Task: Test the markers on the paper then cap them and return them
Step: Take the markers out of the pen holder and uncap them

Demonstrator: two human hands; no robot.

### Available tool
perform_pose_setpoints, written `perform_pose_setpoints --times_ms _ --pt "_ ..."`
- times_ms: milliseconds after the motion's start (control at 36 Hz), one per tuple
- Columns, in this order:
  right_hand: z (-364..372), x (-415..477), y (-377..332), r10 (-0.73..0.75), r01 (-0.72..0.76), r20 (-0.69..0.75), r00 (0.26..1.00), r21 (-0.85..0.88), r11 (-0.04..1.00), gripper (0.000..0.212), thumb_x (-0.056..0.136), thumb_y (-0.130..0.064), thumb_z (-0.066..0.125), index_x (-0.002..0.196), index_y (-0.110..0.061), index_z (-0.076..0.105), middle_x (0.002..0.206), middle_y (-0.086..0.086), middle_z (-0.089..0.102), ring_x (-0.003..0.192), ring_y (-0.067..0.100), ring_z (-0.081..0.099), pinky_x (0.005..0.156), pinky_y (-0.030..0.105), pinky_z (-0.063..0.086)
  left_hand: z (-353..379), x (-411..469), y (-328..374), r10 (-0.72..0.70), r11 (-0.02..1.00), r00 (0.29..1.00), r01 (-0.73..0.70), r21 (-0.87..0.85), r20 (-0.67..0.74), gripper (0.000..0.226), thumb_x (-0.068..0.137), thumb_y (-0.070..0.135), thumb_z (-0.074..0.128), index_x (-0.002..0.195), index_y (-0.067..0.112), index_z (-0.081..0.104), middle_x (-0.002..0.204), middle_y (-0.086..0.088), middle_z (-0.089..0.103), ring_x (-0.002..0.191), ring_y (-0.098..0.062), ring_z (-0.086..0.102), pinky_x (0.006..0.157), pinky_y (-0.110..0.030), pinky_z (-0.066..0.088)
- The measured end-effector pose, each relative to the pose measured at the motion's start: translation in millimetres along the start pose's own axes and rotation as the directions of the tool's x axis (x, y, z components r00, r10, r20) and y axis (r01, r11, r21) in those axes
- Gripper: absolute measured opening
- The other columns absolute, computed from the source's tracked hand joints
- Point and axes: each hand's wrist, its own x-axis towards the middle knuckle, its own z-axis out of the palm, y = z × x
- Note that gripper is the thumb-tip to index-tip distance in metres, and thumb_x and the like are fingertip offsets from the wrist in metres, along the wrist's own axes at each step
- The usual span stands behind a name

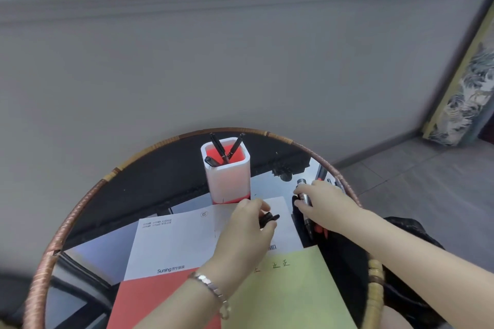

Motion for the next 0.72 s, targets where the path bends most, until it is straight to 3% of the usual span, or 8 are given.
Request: perform_pose_setpoints --times_ms 56,139,333,417,472,556,667,722 --pt "-1 -1 4 -0.004 0.004 -0.010 1.000 -0.020 1.000 0.031 0.095 -0.032 0.039 0.121 -0.025 0.054 0.110 0.005 0.058 0.106 0.024 0.051 0.089 0.035 0.039 11 12 4 0.004 0.997 1.000 -0.006 0.070 0.024 0.023 0.089 0.024 0.055 0.111 0.018 0.055 0.109 0.003 0.055 0.097 -0.013 0.053 0.085 -0.030 0.047" --pt "-2 -4 10 -0.009 0.009 -0.021 1.000 -0.022 1.000 0.033 0.097 -0.027 0.033 0.122 -0.025 0.053 0.110 0.006 0.057 0.107 0.026 0.049 0.089 0.036 0.039 25 28 8 0.027 0.987 0.998 -0.036 0.159 0.056 0.019 0.089 0.023 0.055 0.106 0.015 0.057 0.109 -0.002 0.057 0.101 -0.018 0.052 0.085 -0.030 0.045" --pt "-5 -8 14 -0.001 0.001 -0.009 1.000 0.024 1.000 0.036 0.097 -0.018 0.030 0.129 -0.027 0.044 0.119 0.005 0.054 0.104 0.023 0.051 0.085 0.033 0.041 35 35 10 0.032 0.998 0.993 -0.038 0.053 0.116 0.008 0.084 0.015 0.059 0.091 0.017 0.055 0.098 0.000 0.054 0.090 -0.017 0.051 0.078 -0.025 0.044" --pt "-12 -6 6 0.017 -0.005 -0.073 0.997 0.159 0.987 0.037 0.095 -0.016 0.035 0.131 -0.024 0.042 0.096 -0.005 0.054 0.074 0.014 0.052 0.067 0.029 0.041 30 31 6 0.030 0.999 0.991 -0.028 -0.018 0.132 0.015 0.084 0.017 0.061 0.098 0.017 0.059 0.101 0.003 0.054 0.094 -0.014 0.054 0.084 -0.026 0.047" --pt "-19 -1 -5 -0.004 0.035 -0.138 0.990 0.220 0.975 0.036 0.094 -0.017 0.039 0.129 -0.022 0.045 0.077 -0.010 0.043 0.065 0.007 0.046 0.066 0.026 0.043 20 26 1 0.022 0.998 0.993 -0.016 -0.054 0.115 0.019 0.086 0.017 0.059 0.105 0.018 0.059 0.106 0.006 0.052 0.102 -0.009 0.051 0.089 -0.022 0.043" --pt "-33 11 -27 -0.037 0.114 -0.223 0.974 0.345 0.932 0.035 0.093 -0.022 0.045 0.128 -0.020 0.046 0.075 -0.007 0.048 0.070 0.002 0.047 0.061 0.014 0.037 -1 16 -7 0.022 0.996 0.996 -0.015 -0.083 0.089 0.017 0.088 0.018 0.057 0.103 0.024 0.058 0.110 0.008 0.053 0.104 -0.003 0.049 0.088 -0.017 0.040" --pt "-47 38 -61 0.008 0.123 -0.220 0.975 0.575 0.809 0.038 0.091 -0.027 0.050 0.128 -0.018 0.045 0.070 -0.003 0.053 0.063 0.014 0.054 0.054 0.022 0.040 -32 -1 -21 -0.011 0.995 1.000 0.012 -0.102 0.012 0.014 0.089 0.018 0.053 0.097 0.028 0.059 0.102 0.013 0.058 0.094 0.007 0.052 0.077 -0.005 0.039" --pt "-52 52 -74 0.022 0.112 -0.214 0.977 0.595 0.796 0.041 0.091 -0.030 0.050 0.129 -0.017 0.042 0.077 -0.003 0.054 0.061 0.014 0.053 0.047 0.021 0.041 -46 -9 -28 -0.033 0.995 0.999 0.031 -0.096 -0.017 0.014 0.090 0.018 0.052 0.096 0.028 0.060 0.098 0.015 0.060 0.092 0.008 0.054 0.074 -0.005 0.040"
